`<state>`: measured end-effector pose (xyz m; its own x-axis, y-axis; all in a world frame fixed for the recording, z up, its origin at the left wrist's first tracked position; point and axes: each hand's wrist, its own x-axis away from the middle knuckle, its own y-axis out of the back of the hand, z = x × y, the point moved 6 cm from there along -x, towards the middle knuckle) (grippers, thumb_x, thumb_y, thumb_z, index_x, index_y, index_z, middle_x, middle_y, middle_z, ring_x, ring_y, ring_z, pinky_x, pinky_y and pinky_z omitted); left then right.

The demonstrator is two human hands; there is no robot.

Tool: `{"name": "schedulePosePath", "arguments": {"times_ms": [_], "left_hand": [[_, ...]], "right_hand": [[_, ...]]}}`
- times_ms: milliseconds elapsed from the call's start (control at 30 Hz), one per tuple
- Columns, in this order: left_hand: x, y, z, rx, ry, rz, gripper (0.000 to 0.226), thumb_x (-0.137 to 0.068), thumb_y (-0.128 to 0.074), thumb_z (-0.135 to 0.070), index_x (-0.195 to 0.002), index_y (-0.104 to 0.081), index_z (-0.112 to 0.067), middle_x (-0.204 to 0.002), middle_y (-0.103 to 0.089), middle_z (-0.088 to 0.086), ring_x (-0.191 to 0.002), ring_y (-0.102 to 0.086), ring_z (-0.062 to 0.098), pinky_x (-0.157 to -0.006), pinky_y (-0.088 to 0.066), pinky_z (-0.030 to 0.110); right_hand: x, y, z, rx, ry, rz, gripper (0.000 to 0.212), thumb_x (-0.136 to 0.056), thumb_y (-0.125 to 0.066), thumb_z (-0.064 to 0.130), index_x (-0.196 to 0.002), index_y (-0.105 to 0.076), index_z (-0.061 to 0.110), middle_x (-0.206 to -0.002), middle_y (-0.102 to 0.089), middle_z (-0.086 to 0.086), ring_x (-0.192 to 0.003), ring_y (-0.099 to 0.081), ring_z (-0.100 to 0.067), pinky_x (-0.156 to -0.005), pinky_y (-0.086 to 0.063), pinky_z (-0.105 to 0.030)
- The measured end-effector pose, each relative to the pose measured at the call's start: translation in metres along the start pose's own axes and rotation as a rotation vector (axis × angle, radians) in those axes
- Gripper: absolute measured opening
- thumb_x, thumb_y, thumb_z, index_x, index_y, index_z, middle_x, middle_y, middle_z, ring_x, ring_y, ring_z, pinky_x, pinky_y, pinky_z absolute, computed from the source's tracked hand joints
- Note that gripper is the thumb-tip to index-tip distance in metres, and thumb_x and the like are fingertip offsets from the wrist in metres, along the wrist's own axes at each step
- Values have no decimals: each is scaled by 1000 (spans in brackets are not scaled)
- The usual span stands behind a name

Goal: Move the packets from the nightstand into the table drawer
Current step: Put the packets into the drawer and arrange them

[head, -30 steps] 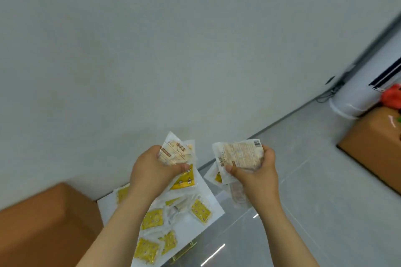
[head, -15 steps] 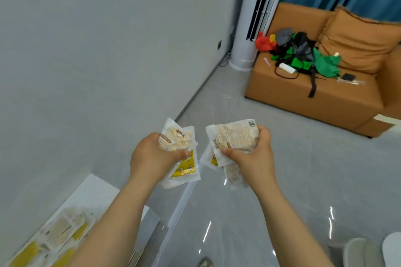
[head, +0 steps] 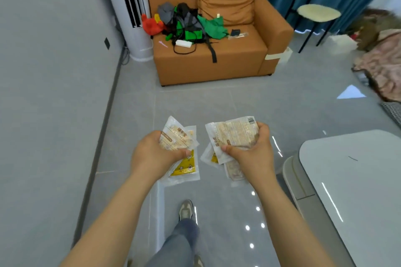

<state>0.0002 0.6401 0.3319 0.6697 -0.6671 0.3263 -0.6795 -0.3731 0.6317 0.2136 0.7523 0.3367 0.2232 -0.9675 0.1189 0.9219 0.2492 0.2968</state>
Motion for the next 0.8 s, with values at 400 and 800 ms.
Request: {"name": "schedulePosePath", "arguments": {"times_ms": [400, 800], "left_hand": [[-127, -78, -107, -145, -222, 305, 42, -57, -85, -44, -87, -61, -27, -83, -65, -11, -80, -62, 14, -69, -48, 29], [-199, -147, -183, -265, -316, 478, 44, -57, -85, -45, -89, -62, -24, -86, -66, -10, -80, -62, 14, -65, -47, 28]], "right_hand": [[-99, 46, 0, 91, -138, -277, 72, -67, -85, 13, -122, -39, 25, -103, -54, 13, -90, -55, -6, -61, -42, -11], [-164, 82, -32, 33, -262, -438, 70, -66, -86, 13, -116, -39, 26, -100, -52, 17, -86, -52, 8, -57, -44, -4]]}}
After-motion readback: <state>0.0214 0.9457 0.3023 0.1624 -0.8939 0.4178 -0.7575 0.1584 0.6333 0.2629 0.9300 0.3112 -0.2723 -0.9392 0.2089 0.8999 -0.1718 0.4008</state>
